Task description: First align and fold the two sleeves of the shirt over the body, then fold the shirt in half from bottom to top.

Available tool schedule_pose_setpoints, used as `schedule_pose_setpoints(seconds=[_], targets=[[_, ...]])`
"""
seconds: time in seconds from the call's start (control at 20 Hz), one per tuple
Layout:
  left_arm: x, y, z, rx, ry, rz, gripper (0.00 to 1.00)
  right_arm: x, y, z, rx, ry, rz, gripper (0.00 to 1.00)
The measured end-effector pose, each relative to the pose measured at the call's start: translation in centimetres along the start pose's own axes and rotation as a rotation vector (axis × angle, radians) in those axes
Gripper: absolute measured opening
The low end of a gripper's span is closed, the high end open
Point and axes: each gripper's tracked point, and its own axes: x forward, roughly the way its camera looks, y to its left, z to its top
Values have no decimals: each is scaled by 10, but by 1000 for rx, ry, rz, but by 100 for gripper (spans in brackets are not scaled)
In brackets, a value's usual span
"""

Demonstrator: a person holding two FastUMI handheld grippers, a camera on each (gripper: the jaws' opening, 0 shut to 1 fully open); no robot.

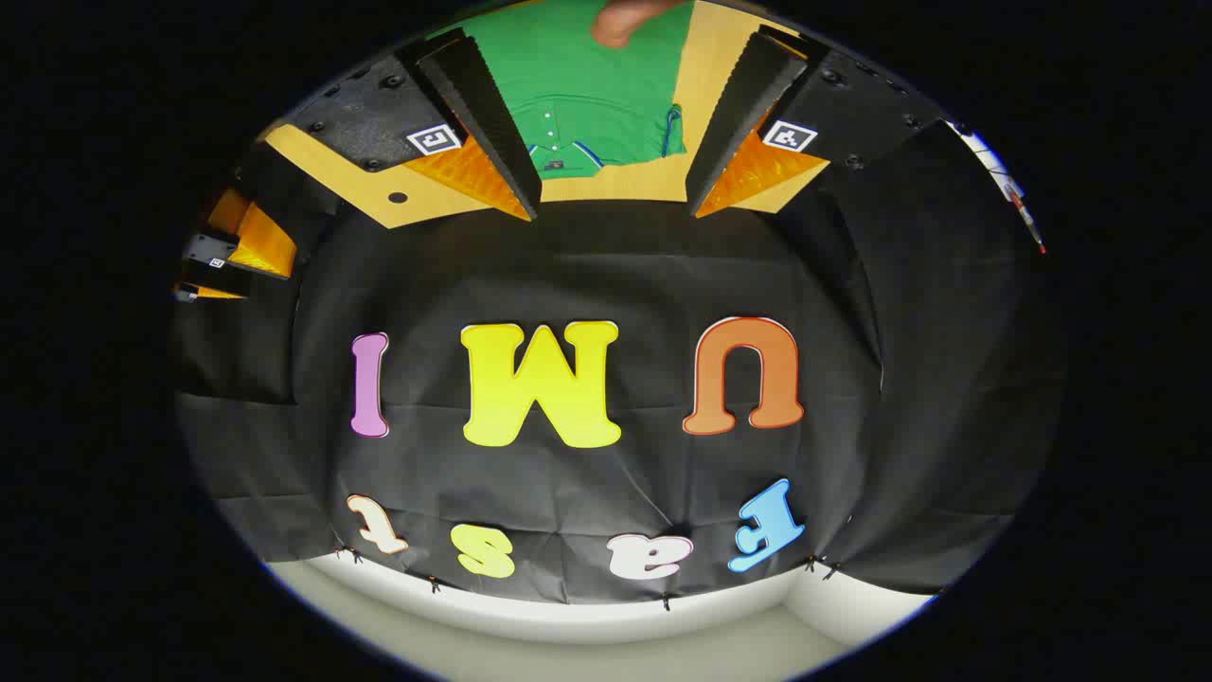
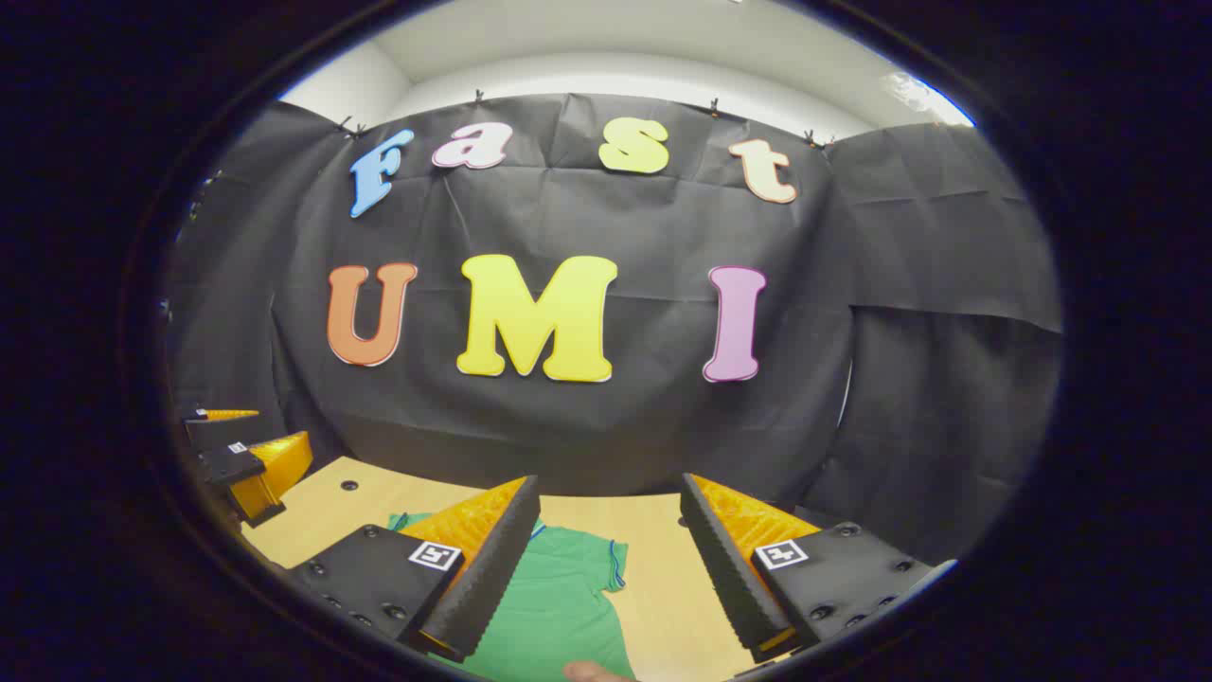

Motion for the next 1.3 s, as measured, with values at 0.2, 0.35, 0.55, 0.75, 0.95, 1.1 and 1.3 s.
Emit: schedule_pose_setpoints(seconds=[0.2,0.35,0.55,0.75,0.95,1.1,1.3], targets=[[-1,-8,5,-3,-16,-4,99,3,2,2,7,-1,30,96],[1,-11,13,18,-43,2,99,3,0,5,31,-8,46,96],[0,-17,17,31,-66,4,99,6,-3,8,55,-24,65,96],[1,-21,11,40,-60,10,100,9,-9,-2,42,2,63,95],[1,-26,3,32,-41,12,100,13,-13,-15,25,34,64,95],[4,-30,-4,31,-23,10,100,16,-14,-21,21,51,71,97],[9,-32,-8,28,-15,9,100,30,-14,-39,19,96,79,98]])
